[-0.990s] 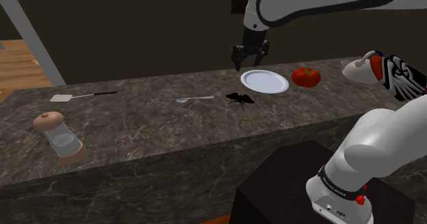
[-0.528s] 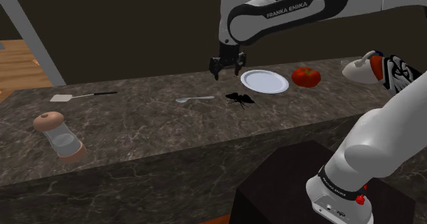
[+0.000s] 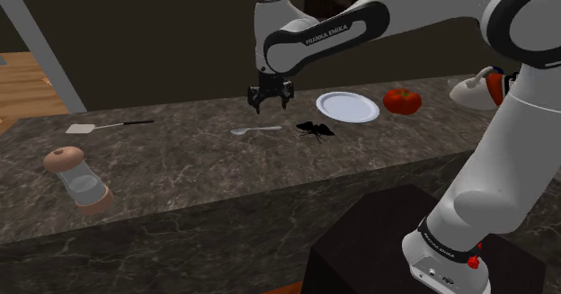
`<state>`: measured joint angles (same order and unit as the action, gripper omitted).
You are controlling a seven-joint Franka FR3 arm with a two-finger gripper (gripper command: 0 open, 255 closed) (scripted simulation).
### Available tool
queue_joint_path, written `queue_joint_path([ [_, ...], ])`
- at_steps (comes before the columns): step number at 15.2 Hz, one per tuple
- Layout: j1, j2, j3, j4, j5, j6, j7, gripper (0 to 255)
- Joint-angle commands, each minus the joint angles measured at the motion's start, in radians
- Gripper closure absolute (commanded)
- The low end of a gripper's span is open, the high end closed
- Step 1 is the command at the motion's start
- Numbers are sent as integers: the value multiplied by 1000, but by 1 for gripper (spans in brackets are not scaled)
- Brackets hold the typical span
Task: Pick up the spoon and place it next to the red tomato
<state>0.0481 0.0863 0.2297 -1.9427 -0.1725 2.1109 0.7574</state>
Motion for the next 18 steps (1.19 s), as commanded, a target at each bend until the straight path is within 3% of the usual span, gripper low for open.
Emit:
queue_joint_path([
  [1,13,81,5,72,-25,3,46,0],
  [11,117,502,-19,533,-117,-61,199,0],
  [18,114,545,-29,510,-129,5,206,0],
])
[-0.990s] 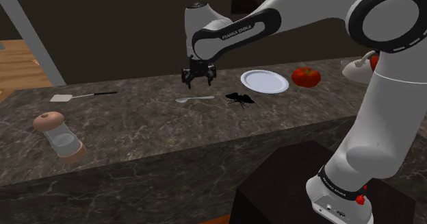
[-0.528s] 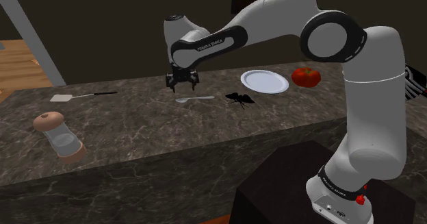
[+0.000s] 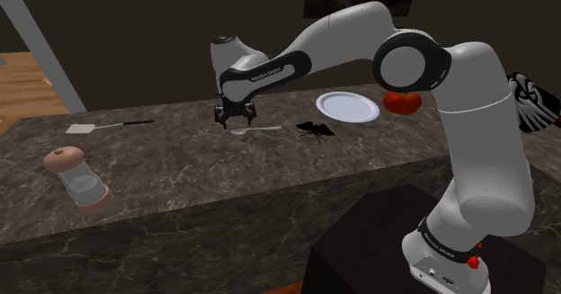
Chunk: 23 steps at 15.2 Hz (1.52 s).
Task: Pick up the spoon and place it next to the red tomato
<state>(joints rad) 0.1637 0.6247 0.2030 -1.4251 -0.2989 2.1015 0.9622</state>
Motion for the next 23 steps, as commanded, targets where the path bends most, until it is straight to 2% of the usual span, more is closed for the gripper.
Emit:
queue_joint_path([
  [1,-2,11,-3,-9,-4,20,2,0],
  [9,-2,11,-3,-9,-3,20,2,0],
  [10,-2,11,-3,-9,-3,20,2,255],
  [19,-2,11,-3,-9,-4,20,2,255],
  [23,-2,-10,2,13,4,-21,-7,255],
])
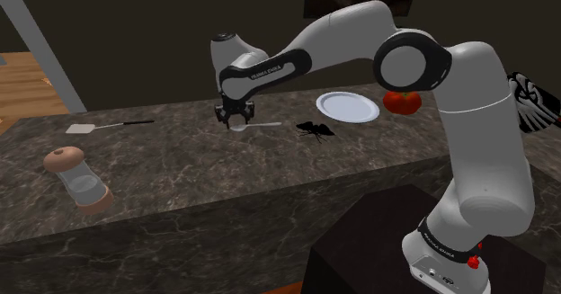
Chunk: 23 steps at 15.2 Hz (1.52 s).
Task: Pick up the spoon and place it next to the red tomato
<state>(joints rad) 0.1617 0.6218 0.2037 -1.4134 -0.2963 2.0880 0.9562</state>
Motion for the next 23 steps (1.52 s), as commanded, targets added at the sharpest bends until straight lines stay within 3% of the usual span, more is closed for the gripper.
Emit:
queue_joint_path([
  [1,-1,-11,2,7,4,-18,-4,255],
  [23,11,-58,15,228,32,-280,-55,255],
])
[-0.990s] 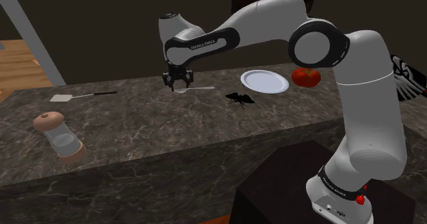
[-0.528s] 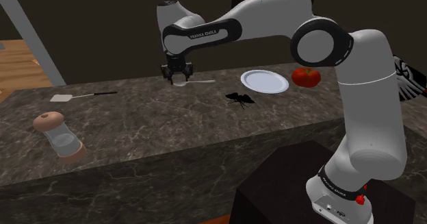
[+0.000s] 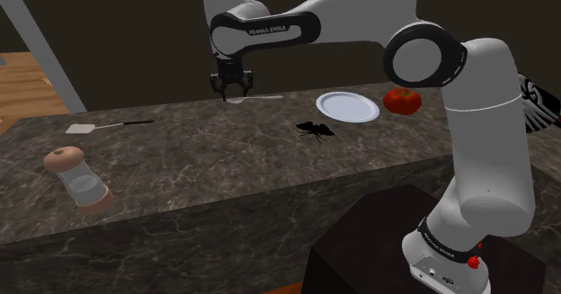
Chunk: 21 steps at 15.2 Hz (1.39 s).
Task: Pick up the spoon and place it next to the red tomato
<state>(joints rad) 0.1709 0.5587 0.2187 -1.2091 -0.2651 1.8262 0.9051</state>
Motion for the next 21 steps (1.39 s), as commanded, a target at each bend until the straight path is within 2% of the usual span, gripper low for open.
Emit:
queue_joint_path([
  [1,3,6,0,39,1,-32,-6,255],
  [6,10,14,0,108,2,-92,-16,255],
  [9,-51,-129,3,-117,28,-5,-43,255],
  [12,-103,-248,-2,-292,55,60,-82,255],
  [21,-218,-537,-56,-675,130,184,-244,255],
])
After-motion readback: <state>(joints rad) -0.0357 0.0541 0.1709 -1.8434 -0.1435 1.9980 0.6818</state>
